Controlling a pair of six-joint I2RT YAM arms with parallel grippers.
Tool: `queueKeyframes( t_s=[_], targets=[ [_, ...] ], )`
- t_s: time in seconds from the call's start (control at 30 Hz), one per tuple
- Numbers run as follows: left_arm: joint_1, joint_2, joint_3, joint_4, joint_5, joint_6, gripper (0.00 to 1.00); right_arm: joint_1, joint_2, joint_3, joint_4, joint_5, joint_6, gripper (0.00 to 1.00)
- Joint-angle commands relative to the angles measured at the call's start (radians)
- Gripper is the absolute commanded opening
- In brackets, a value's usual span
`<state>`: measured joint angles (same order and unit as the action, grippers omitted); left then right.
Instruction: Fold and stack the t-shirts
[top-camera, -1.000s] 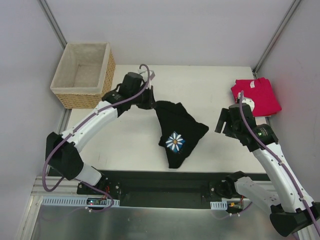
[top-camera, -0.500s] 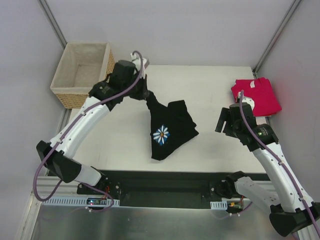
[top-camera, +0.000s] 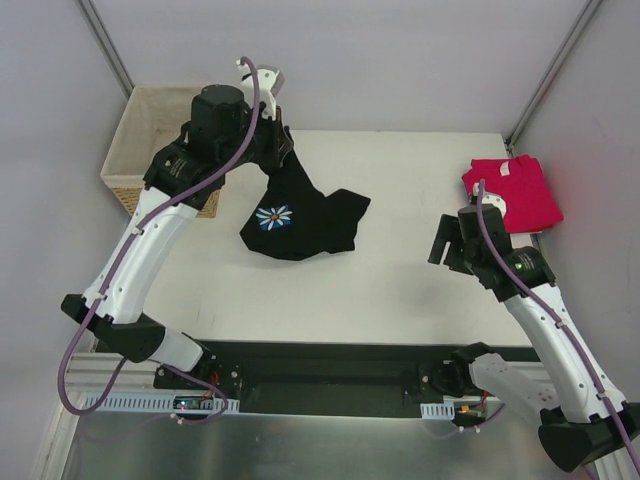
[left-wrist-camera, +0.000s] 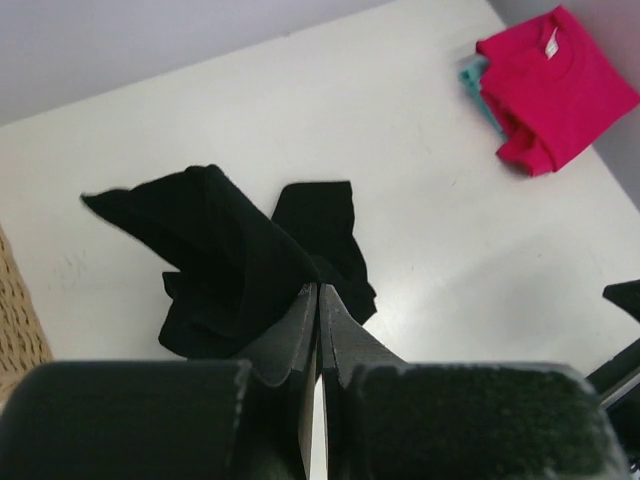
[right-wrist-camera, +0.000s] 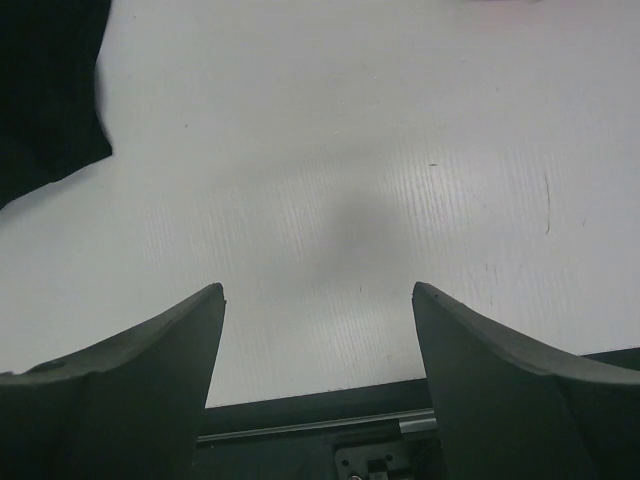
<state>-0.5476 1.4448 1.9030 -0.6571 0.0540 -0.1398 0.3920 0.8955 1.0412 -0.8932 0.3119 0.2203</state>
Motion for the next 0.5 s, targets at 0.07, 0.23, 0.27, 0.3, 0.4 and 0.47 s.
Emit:
queueKeyframes(
  t_s=[0.07,0.23,0.27,0.3,0.4,0.47],
  targets=[
    [0.012,-0.035,-0.021,-0.004,-0.042,-0.029,0.0,-0.007,0.017,0.01,0.039,-0.039,-0.018,0.79],
    [0.011,-0.057,-0.028,-0.022,0.189,-0.073,0.0,-0.018,0.072,-0.006,0.056,-0.106,-0.036,0.79],
    [0.009,-0.064,-0.038,-0.024,0.299,-0.12,0.0,-0.018,0.094,-0.007,0.06,-0.123,-0.033,0.79],
    [-0.012,-0.07,-0.071,-0.024,0.34,-0.141,0.0,-0.019,0.101,-0.009,0.062,-0.128,-0.029,0.79],
    [-0.102,-0.124,-0.183,-0.029,0.35,-0.175,0.0,-0.019,0.115,-0.006,0.082,-0.142,-0.021,0.79],
    [-0.126,-0.191,-0.263,-0.032,0.339,-0.231,0.0,-0.021,0.121,0.003,0.086,-0.145,-0.03,0.79]
  ],
)
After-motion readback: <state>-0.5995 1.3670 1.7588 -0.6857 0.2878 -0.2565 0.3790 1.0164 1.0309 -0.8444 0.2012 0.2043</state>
